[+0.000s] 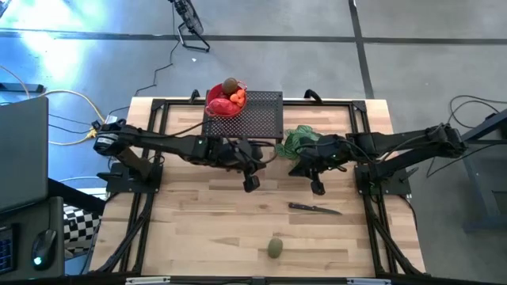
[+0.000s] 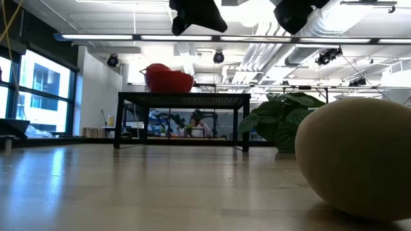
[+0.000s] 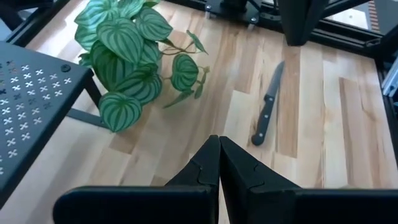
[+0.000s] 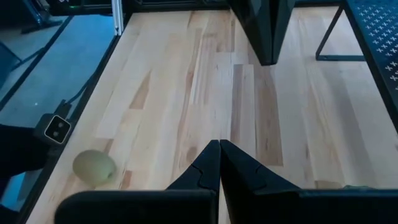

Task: Pick & Place Fruit
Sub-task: Put the brown kiwi in the red strainer bowl on the shelf

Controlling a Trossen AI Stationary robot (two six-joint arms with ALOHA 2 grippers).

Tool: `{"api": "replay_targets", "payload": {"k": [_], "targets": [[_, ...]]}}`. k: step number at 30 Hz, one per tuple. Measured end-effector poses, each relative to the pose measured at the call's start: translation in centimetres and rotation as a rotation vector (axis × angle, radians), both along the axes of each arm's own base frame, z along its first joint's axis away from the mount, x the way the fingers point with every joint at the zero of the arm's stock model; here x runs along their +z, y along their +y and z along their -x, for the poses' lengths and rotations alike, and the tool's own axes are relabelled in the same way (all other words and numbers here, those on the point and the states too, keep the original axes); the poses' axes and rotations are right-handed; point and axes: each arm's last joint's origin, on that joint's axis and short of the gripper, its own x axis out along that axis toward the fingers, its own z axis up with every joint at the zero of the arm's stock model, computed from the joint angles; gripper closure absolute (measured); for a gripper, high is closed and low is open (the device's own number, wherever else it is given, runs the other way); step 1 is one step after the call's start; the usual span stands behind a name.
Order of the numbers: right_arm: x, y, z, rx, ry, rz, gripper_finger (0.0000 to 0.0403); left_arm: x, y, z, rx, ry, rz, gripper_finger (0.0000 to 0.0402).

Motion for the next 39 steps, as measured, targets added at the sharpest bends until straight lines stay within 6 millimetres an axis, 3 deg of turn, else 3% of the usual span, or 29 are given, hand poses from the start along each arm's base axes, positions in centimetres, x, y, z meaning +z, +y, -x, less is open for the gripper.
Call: {"api": "replay_targets", "payload": {"k": [39], "targets": [[0.80,-0.59,-0.55,-0.133,-0.100,0.037,0.0400,-0.01,-0.10,0.02,-0.011,0.004,-0.006,0.0401]]}}
